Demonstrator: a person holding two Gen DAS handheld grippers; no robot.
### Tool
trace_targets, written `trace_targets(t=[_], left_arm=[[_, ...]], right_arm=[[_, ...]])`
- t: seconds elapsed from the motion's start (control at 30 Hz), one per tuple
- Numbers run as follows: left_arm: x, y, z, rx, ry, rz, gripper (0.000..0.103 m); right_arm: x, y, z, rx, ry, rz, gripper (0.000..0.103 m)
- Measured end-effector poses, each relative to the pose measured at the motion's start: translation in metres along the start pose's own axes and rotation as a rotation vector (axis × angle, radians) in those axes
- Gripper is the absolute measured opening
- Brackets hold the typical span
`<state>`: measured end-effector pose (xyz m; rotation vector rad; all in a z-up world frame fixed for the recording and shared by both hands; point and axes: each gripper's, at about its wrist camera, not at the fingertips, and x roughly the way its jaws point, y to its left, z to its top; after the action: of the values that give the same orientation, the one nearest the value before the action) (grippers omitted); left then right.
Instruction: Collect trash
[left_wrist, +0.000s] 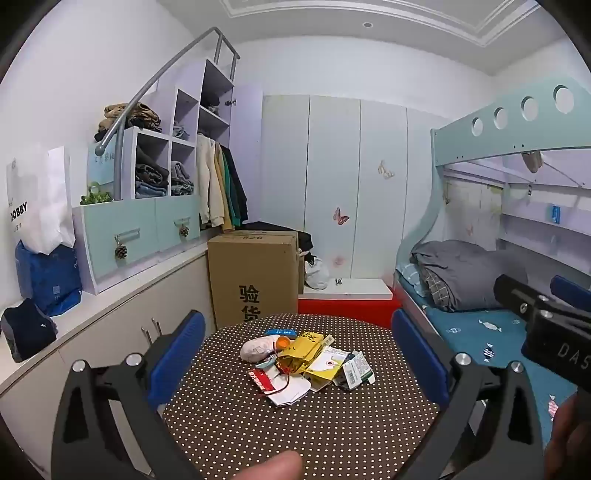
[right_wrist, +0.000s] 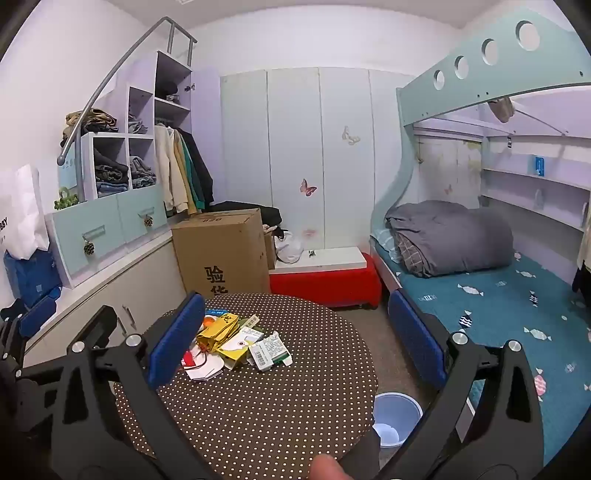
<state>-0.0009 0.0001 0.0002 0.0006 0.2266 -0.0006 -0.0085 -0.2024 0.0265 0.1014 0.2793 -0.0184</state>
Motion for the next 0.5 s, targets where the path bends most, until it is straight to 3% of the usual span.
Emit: trace_targets(t=[0.5], left_arm=[[-0.0041, -0.0067, 0.0021, 0.007, 0.016, -0.018, 0.099]], right_arm=[[0.0024, 0.0003, -0.0008, -0.003, 0.007, -0.001, 0.097]])
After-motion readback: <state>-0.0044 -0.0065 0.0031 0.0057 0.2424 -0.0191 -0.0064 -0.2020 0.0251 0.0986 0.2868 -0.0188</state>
